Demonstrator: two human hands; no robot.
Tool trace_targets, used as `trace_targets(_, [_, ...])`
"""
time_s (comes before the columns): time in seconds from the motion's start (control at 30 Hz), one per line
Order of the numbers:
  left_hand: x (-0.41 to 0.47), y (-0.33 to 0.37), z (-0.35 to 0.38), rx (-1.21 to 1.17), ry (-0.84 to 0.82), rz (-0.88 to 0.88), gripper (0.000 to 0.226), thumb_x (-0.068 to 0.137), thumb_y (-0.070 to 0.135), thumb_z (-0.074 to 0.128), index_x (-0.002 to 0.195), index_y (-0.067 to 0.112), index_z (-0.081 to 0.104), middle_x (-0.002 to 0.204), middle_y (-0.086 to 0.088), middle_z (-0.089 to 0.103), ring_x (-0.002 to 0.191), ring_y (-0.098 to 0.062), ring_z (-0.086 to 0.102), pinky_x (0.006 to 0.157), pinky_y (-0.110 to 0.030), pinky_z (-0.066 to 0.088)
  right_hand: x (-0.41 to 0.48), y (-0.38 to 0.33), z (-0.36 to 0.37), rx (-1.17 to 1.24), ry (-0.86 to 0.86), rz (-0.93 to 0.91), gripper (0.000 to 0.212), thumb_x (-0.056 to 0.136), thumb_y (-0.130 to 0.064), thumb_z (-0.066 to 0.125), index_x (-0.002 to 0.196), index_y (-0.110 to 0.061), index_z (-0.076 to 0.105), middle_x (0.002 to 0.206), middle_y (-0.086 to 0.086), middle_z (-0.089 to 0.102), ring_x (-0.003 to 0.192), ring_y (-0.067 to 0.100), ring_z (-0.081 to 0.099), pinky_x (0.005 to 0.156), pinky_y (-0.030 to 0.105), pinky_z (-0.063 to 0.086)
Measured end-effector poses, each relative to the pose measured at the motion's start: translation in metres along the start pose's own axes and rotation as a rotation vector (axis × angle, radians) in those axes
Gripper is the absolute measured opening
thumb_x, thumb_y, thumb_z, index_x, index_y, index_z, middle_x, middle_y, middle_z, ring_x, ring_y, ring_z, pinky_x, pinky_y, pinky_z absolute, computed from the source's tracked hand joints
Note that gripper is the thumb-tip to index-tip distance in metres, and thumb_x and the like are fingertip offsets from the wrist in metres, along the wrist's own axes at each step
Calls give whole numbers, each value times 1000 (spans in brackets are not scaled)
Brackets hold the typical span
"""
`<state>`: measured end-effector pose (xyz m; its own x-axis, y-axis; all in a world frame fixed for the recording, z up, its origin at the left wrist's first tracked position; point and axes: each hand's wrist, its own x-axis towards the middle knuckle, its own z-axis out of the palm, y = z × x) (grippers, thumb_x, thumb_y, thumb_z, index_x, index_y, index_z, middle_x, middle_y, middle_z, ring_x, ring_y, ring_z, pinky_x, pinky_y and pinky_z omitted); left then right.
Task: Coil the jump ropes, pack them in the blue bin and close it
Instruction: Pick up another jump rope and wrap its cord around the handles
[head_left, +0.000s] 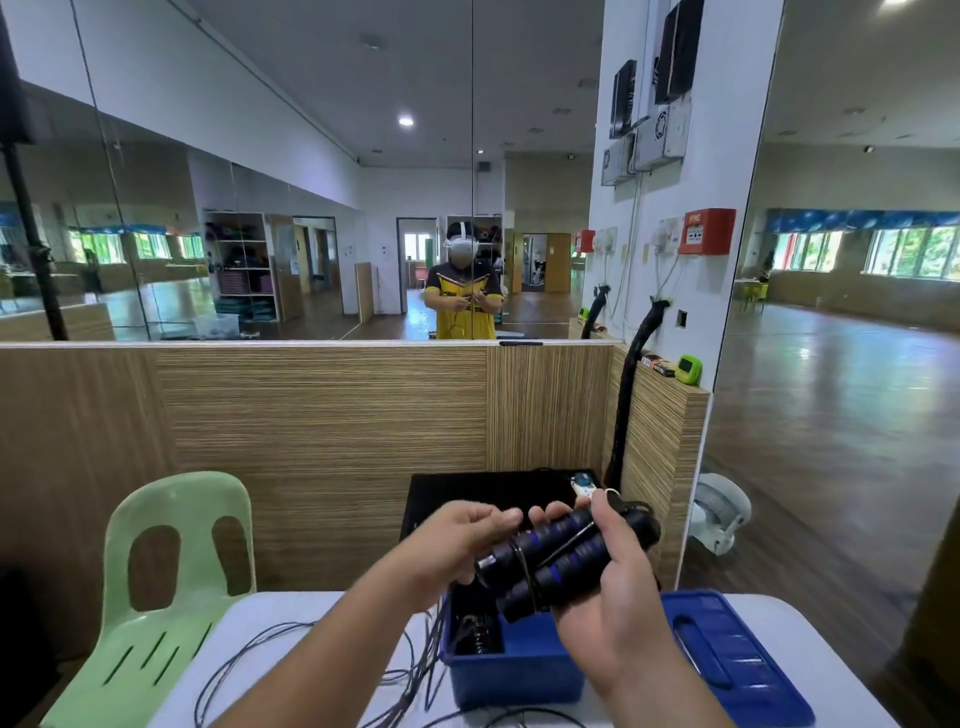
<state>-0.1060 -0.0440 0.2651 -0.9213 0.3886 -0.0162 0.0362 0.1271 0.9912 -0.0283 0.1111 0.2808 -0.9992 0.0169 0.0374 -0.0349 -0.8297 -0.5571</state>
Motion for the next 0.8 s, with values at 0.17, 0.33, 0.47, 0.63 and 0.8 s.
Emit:
trace_targets(0.17, [-3, 36, 2, 258, 59, 2, 47, 96, 39, 68, 57, 23, 49, 50, 10, 42, 43, -7, 31, 41, -21, 23, 10, 8, -22, -157, 33, 16, 31, 88, -36, 64, 85, -5, 71, 85, 15, 69, 89, 31, 69, 92, 48, 53])
trace_targets(0.33, [-9, 49, 6, 366, 168, -16, 41, 99, 34, 64, 61, 18, 64, 49, 9, 52, 45, -8, 40, 42, -19, 30, 23, 14, -33, -224, 104, 9, 48, 77, -41, 69, 108, -6, 63, 99, 20, 63, 92, 37, 67, 78, 46, 57])
trace_targets(0.47, [-20, 54, 17, 568, 264, 36, 42, 98, 27, 60, 57, 18, 62, 42, 11, 55, 37, -2, 43, 43, -18, 33, 33, 17, -34, -153, 173, -51, 52, 77, -38, 72, 119, -11, 59, 119, 22, 63, 122, 40, 63, 96, 54, 55])
trace_targets(0.63, [-35, 44, 33, 630, 403, 128, 26, 94, 28, 61, 70, 24, 69, 66, 7, 72, 51, -1, 58, 52, -21, 46, 41, 12, -25, -123, 168, -170, 25, 91, -25, 65, 113, -14, 59, 104, 14, 63, 101, 27, 64, 95, 50, 52])
trace_targets(0.8, [-44, 23, 55, 462, 553, 193, 18, 92, 26, 67, 73, 27, 67, 68, 8, 70, 62, -4, 63, 56, -20, 49, 48, 17, -19, -153, 208, -219, 16, 99, -22, 59, 111, -13, 60, 103, 14, 64, 102, 29, 61, 92, 50, 52])
